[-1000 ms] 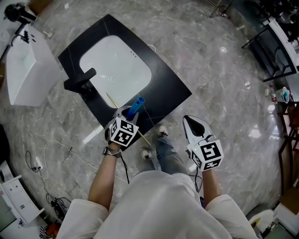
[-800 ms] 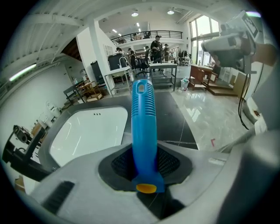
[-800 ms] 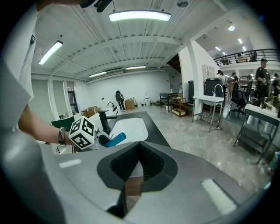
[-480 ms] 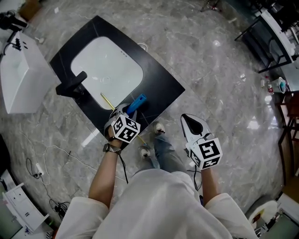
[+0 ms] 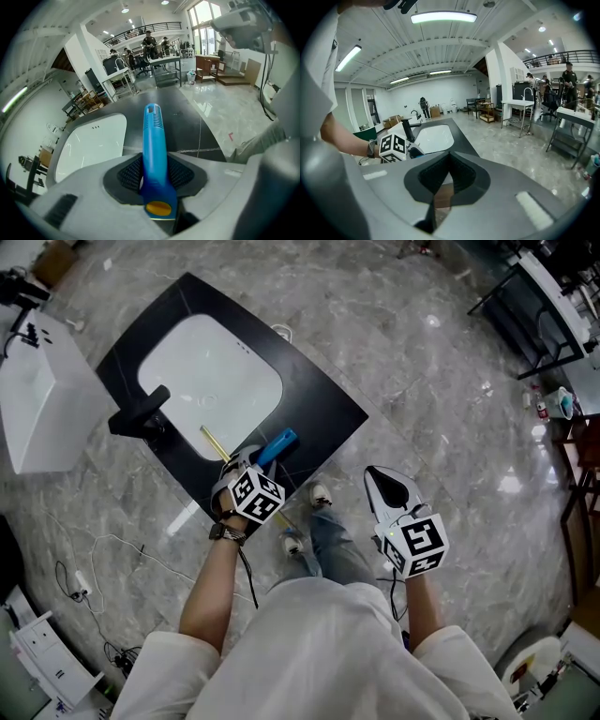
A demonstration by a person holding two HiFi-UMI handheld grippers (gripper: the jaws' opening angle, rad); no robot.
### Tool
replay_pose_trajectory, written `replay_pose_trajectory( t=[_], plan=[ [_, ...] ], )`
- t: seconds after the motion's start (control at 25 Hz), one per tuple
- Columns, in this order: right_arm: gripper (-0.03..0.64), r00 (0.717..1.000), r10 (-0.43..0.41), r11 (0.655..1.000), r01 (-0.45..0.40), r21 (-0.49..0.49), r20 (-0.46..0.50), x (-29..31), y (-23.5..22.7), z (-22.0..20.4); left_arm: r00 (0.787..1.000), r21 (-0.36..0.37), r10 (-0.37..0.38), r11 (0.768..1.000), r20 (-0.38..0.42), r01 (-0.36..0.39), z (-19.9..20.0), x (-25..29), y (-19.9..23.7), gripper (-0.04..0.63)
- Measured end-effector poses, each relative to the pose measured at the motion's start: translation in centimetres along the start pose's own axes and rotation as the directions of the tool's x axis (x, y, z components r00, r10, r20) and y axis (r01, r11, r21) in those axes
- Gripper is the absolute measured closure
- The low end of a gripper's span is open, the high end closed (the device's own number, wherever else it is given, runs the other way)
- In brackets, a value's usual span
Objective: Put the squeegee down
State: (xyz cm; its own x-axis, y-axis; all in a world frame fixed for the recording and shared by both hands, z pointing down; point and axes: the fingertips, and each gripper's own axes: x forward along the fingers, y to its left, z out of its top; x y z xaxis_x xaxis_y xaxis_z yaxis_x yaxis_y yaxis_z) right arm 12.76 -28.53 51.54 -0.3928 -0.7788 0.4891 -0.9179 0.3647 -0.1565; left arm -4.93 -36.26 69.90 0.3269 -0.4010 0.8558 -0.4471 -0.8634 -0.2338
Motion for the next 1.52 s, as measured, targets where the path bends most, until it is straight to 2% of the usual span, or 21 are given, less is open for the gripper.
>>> replay_pose_trajectory(
  t=[0.28,0.44,0.6,0.68,0.76,1.08,1.24,1.52],
  plan=[
    [0.611,1.000,0.015,1.000,-0.015,0.006,-0.002,0.4,0.4,-0.3,1.000,-0.018,0.000,1.000,0.025,0.000,0.0,0.1,0.0,0.454],
    [0.611,1.000,0.016,1.000,-0.016,0.004,-0.002,0.2,0.4,-0.2,0.998,-0.095,-0.025,0.995,0.050,0.029,-0.1,0.1,0.1,0.449],
    [0.611,1.000,0.011,1.000,-0.011,0.006,-0.004,0.0,0.3,-0.3,0.996,-0.120,-0.052,0.991,0.075,0.060,0.0,0.0,0.2,0.420],
    [0.611,1.000,0.012,1.000,-0.012,0.004,-0.004,-0.1,0.4,-0.3,0.994,-0.123,-0.073,0.989,0.080,0.082,0.1,-0.2,-0.1,0.367],
    [0.611,1.000,0.015,1.000,-0.015,-0.002,-0.003,-0.2,0.4,-0.2,0.993,-0.125,-0.082,0.988,0.088,0.093,0.4,-0.5,-0.1,0.350],
    [0.611,1.000,0.009,0.999,-0.009,-0.031,0.025,-0.8,0.8,1.2,0.981,-0.166,-0.062,0.982,0.184,0.094,2.1,-4.5,0.7,0.351],
    [0.611,0.999,0.023,0.996,-0.020,-0.081,0.030,-1.4,2.1,1.9,0.973,-0.185,-0.028,0.980,0.229,0.071,2.3,-7.5,1.0,0.359],
    [0.611,0.997,0.039,0.986,-0.028,-0.165,0.062,-3.0,5.3,4.5,0.931,-0.284,0.069,0.958,0.358,0.038,2.5,-15.3,1.9,0.426]
  ],
)
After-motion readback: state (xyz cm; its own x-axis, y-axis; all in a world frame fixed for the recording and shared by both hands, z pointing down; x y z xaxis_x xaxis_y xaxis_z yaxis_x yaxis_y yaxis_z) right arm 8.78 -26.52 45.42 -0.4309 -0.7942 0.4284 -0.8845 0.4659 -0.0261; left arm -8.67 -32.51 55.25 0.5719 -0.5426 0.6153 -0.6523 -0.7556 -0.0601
